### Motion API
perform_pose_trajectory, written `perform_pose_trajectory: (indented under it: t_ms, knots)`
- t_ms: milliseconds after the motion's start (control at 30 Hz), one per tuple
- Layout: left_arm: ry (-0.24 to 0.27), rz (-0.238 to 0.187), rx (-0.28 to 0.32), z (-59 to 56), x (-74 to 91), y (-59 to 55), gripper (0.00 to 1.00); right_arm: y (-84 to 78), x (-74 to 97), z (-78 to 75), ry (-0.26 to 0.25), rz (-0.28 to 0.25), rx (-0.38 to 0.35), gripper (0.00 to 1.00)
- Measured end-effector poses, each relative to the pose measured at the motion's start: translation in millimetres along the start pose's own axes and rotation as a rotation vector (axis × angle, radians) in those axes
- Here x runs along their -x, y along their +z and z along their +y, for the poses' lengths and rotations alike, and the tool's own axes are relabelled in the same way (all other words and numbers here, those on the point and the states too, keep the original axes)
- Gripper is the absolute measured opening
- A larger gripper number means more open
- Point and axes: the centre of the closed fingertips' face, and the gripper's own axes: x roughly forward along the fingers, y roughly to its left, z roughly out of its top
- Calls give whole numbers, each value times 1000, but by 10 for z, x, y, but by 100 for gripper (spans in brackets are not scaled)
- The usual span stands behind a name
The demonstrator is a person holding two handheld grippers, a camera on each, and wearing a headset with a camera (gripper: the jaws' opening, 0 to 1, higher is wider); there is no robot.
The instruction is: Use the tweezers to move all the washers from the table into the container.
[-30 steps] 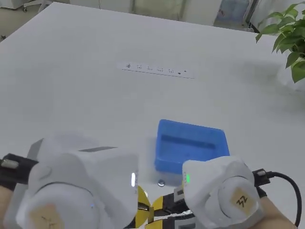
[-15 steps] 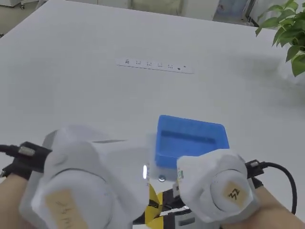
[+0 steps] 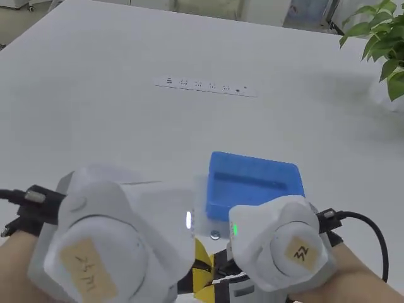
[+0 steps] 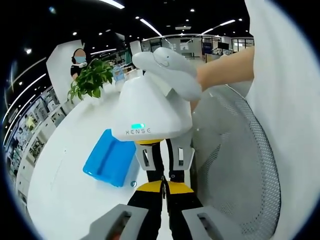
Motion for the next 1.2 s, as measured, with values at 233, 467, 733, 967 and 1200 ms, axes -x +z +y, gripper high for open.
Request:
perform_pose_trajectory:
  t_ms: [233,467,733,967,1200]
  knots:
    - [6,-41,48,12,17,22,0,-4,3,-5,-13,-3,-20,4]
    - [79,-155,210,88,175,62,9,-72,118,-39,-46,-16,-57,4]
    - [224,-242,376,131,433,102,24,-222,411,15,-103,-30,-99,4]
    - [347,-310,479,146,537,259,25,-362,649,107,-122,-45,-139,4]
    - [457,-413,618,122,582,420,27,-479,890,67,-143,-67,-171,4]
